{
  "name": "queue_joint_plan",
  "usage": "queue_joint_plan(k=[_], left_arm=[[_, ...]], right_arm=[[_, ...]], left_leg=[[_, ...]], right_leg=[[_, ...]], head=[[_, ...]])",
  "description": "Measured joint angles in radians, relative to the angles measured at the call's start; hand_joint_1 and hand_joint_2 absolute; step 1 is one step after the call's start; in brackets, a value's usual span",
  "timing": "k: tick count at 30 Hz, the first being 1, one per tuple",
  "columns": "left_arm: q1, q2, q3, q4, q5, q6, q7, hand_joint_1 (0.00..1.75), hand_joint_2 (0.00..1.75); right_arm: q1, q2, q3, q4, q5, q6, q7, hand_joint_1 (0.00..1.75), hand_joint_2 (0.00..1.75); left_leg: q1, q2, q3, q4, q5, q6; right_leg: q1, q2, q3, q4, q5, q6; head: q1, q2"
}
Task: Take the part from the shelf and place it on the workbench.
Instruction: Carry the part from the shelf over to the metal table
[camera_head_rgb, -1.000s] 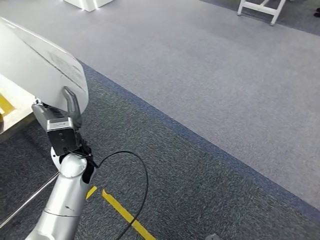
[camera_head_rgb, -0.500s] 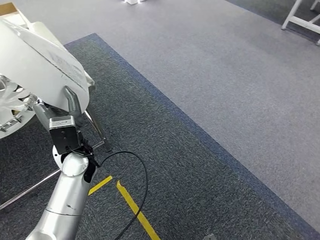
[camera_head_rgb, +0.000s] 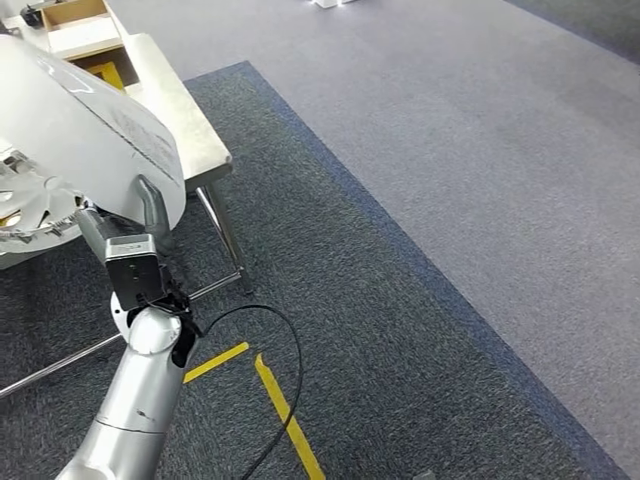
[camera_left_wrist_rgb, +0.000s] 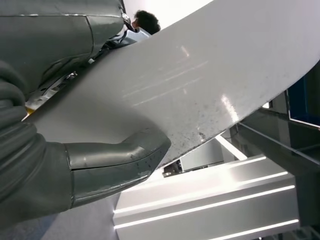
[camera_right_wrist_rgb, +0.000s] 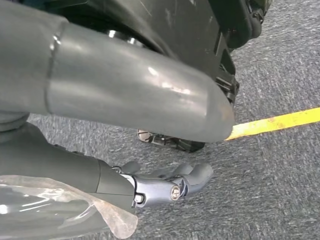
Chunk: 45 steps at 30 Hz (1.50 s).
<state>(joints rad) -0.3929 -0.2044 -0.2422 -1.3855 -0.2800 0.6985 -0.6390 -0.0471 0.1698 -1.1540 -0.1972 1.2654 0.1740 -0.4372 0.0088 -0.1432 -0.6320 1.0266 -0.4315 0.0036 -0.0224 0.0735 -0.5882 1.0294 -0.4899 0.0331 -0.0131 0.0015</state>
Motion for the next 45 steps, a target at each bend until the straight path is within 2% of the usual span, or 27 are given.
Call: queue_joint_plan(k=[1,2,5,6,8,10,11,13,15,17,19,20,21,22,24,26,28,30,32,34,35,36,37,39,41,43,45], left_arm=[[0.000,0.000,0.000,0.000,0.000,0.000,0.000,1.75,1.75],[-0.001,0.000,0.000,0.000,0.000,0.000,0.000,1.75,1.75],[-0.001,0.001,-0.003,0.003,0.000,0.002,0.000,1.75,1.75],[0.000,0.001,-0.003,0.004,0.000,0.002,0.000,1.75,1.75],[-0.002,0.000,-0.004,0.004,-0.002,0.002,0.000,1.75,1.75],[-0.005,-0.003,-0.005,0.004,-0.003,0.001,0.000,1.75,1.75],[-0.006,-0.004,-0.005,0.004,-0.004,0.001,0.000,1.75,1.75],[-0.006,-0.006,-0.005,0.004,-0.004,0.001,-0.001,1.75,1.75],[-0.007,-0.008,-0.004,0.004,-0.003,0.001,-0.004,1.75,1.75],[-0.008,-0.011,-0.004,0.004,-0.003,0.000,-0.011,1.75,1.75],[-0.006,-0.011,-0.004,0.005,-0.001,0.000,-0.014,1.75,1.75],[-0.006,-0.011,-0.004,0.005,0.000,0.000,-0.014,1.75,1.75],[-0.005,-0.010,-0.003,0.005,0.002,0.000,-0.014,1.75,1.75],[-0.005,-0.010,-0.003,0.005,0.004,0.000,-0.014,1.75,1.75],[-0.006,-0.009,-0.003,0.005,0.009,0.000,-0.014,1.75,1.75],[-0.007,-0.007,0.001,0.005,0.018,0.000,-0.015,1.75,1.75],[-0.009,-0.001,0.012,0.004,0.027,0.001,-0.016,1.75,1.75],[-0.013,0.006,0.026,0.000,0.026,0.002,-0.018,1.75,1.75],[-0.019,0.010,0.037,-0.002,0.020,0.002,-0.020,1.75,1.75],[-0.020,0.014,0.043,-0.003,0.017,0.002,-0.021,1.75,1.75],[-0.019,0.016,0.045,-0.003,0.017,0.002,-0.021,1.75,1.75],[-0.018,0.018,0.047,-0.003,0.017,0.002,-0.021,1.75,1.75],[-0.018,0.020,0.049,-0.003,0.017,0.002,-0.021,1.75,1.75],[-0.019,0.022,0.052,-0.004,0.016,0.002,-0.021,1.75,1.75],[-0.020,0.022,0.053,-0.005,0.015,0.002,-0.021,1.75,1.75],[-0.018,0.024,0.054,-0.005,0.015,0.002,-0.021,1.75,1.75],[-0.018,0.026,0.056,-0.008,0.015,0.002,-0.021,1.75,1.75]], right_arm=[[0.000,0.000,0.000,0.000,0.000,0.000,0.000,0.00,0.00],[0.000,0.001,0.000,0.000,0.000,0.000,-0.001,0.00,0.00],[0.004,0.003,0.000,0.000,-0.003,0.001,-0.006,0.00,0.00],[0.004,0.003,0.000,0.000,-0.003,0.002,-0.006,0.00,0.00],[0.003,0.004,0.000,0.000,-0.004,0.004,-0.007,0.00,0.00],[0.003,0.004,0.000,0.000,-0.004,0.005,-0.008,0.00,0.00],[0.003,0.004,0.000,0.000,-0.004,0.005,-0.008,0.00,0.00],[0.001,0.004,0.000,0.000,-0.003,0.005,-0.009,0.00,0.00],[-0.002,0.004,0.000,0.000,-0.001,0.005,-0.011,0.00,0.00],[-0.001,0.004,0.000,0.000,0.000,0.005,-0.012,0.00,0.00],[0.002,0.003,0.000,0.000,0.001,0.005,-0.012,0.00,0.00],[0.003,0.003,0.000,0.000,0.002,0.006,-0.012,0.00,0.00],[0.003,0.003,0.000,0.000,0.002,0.006,-0.012,0.00,0.00],[0.003,0.003,0.000,0.000,0.002,0.007,-0.012,0.00,0.00],[0.004,0.003,0.000,0.000,0.003,0.008,-0.013,0.00,0.00],[0.004,0.003,0.000,0.000,0.004,0.009,-0.013,0.00,0.00],[0.004,0.003,-0.001,0.000,0.004,0.010,-0.014,0.00,0.00],[0.003,0.004,-0.001,0.000,0.005,0.011,-0.015,0.00,0.00],[0.005,0.005,-0.002,0.000,0.006,0.012,-0.015,0.00,0.00],[0.008,0.005,-0.004,0.000,0.007,0.012,-0.015,0.00,0.00],[0.009,0.005,-0.005,0.000,0.007,0.012,-0.015,0.00,0.00],[0.009,0.005,-0.006,0.000,0.007,0.013,-0.015,0.00,0.00],[0.009,0.005,-0.007,0.000,0.008,0.013,-0.016,0.00,0.00],[0.008,0.005,-0.009,0.000,0.008,0.014,-0.017,0.00,0.00],[0.007,0.005,-0.009,0.000,0.008,0.015,-0.018,0.00,0.00],[0.005,0.005,-0.010,0.000,0.008,0.015,-0.018,0.00,0.00],[0.001,0.005,-0.010,0.000,0.008,0.015,-0.018,0.00,0.00]], left_leg=[[0.000,-0.002,0.000,0.000,0.000,-0.001],[-0.002,0.029,-0.018,0.041,-0.023,-0.005],[0.000,0.133,-0.109,0.243,-0.103,-0.022],[0.001,0.141,-0.103,0.234,-0.086,-0.021],[-0.005,0.183,-0.034,0.103,-0.028,-0.014],[-0.014,0.223,0.006,0.020,-0.010,-0.002],[-0.019,0.227,0.008,0.011,-0.016,0.003],[-0.017,0.203,0.007,0.006,-0.014,0.013],[-0.011,0.178,0.009,0.001,-0.011,0.025],[-0.008,0.154,0.010,-0.001,-0.010,0.034],[-0.009,0.127,0.010,-0.001,-0.010,0.038],[-0.009,0.112,0.011,0.000,-0.010,0.038],[-0.010,0.097,0.012,0.000,-0.010,0.038],[-0.009,0.082,0.013,0.001,-0.011,0.037],[-0.009,0.057,0.011,0.004,-0.012,0.032],[-0.006,0.036,0.004,0.006,-0.009,0.020],[-0.001,0.018,0.000,0.004,-0.005,0.007],[-0.004,0.050,-0.011,0.028,-0.021,-0.005],[-0.006,0.108,-0.053,0.122,-0.070,-0.014],[-0.002,0.131,-0.110,0.244,-0.116,-0.021],[0.001,0.133,-0.122,0.269,-0.117,-0.022],[0.003,0.135,-0.117,0.260,-0.102,-0.023],[0.003,0.142,-0.091,0.211,-0.072,-0.022],[-0.003,0.186,-0.024,0.080,-0.022,-0.016],[-0.012,0.216,0.010,0.010,-0.011,-0.006],[-0.015,0.200,0.010,0.004,-0.013,0.005],[-0.011,0.178,0.012,-0.002,-0.011,0.016]], right_leg=[[-0.001,-0.002,0.001,-0.001,0.001,-0.001],[-0.002,-0.017,0.005,-0.004,0.000,-0.007],[-0.003,-0.102,0.018,-0.010,-0.006,-0.026],[-0.003,-0.122,0.021,-0.010,-0.009,-0.025],[0.000,-0.144,0.029,-0.010,-0.015,-0.018],[0.007,-0.165,0.035,-0.009,-0.022,-0.009],[0.010,-0.176,0.037,-0.010,-0.025,-0.004],[0.010,-0.193,0.042,-0.013,-0.032,0.006],[0.007,-0.157,0.028,0.023,-0.061,0.015],[0.006,-0.099,-0.028,0.139,-0.120,0.018],[0.007,-0.079,-0.096,0.259,-0.157,0.017],[0.007,-0.076,-0.111,0.275,-0.147,0.015],[0.007,-0.073,-0.108,0.250,-0.118,0.013],[0.007,-0.065,-0.087,0.190,-0.075,0.010],[0.002,-0.019,-0.031,0.057,-0.012,0.003],[0.001,0.012,-0.002,0.000,0.000,-0.001],[0.003,-0.003,0.005,-0.007,0.001,-0.006],[0.000,-0.027,0.013,-0.013,0.003,-0.017],[0.000,-0.055,0.021,-0.016,0.000,-0.028],[0.001,-0.087,0.026,-0.016,-0.005,-0.033],[0.001,-0.101,0.027,-0.016,-0.008,-0.033],[0.001,-0.115,0.030,-0.016,-0.010,-0.032],[0.001,-0.126,0.033,-0.016,-0.012,-0.031],[0.005,-0.147,0.040,-0.015,-0.020,-0.023],[0.011,-0.166,0.045,-0.015,-0.026,-0.013],[0.013,-0.188,0.051,-0.019,-0.031,-0.004],[0.010,-0.169,0.046,-0.002,-0.051,0.005]], head=[[0.000,0.000],[-0.004,0.000],[-0.014,0.000],[-0.015,0.000],[-0.015,0.000],[-0.013,0.000],[-0.012,0.000],[-0.011,0.000],[-0.006,0.000],[0.000,0.000],[0.002,0.000],[0.003,0.000],[0.002,0.000],[0.003,0.000],[0.002,0.000],[0.001,0.000],[0.002,0.000],[-0.003,0.000],[-0.010,0.000],[-0.012,0.000],[-0.013,0.000],[-0.013,0.000],[-0.013,0.000],[-0.013,0.000],[-0.011,0.000],[-0.010,0.000],[-0.007,0.000]])
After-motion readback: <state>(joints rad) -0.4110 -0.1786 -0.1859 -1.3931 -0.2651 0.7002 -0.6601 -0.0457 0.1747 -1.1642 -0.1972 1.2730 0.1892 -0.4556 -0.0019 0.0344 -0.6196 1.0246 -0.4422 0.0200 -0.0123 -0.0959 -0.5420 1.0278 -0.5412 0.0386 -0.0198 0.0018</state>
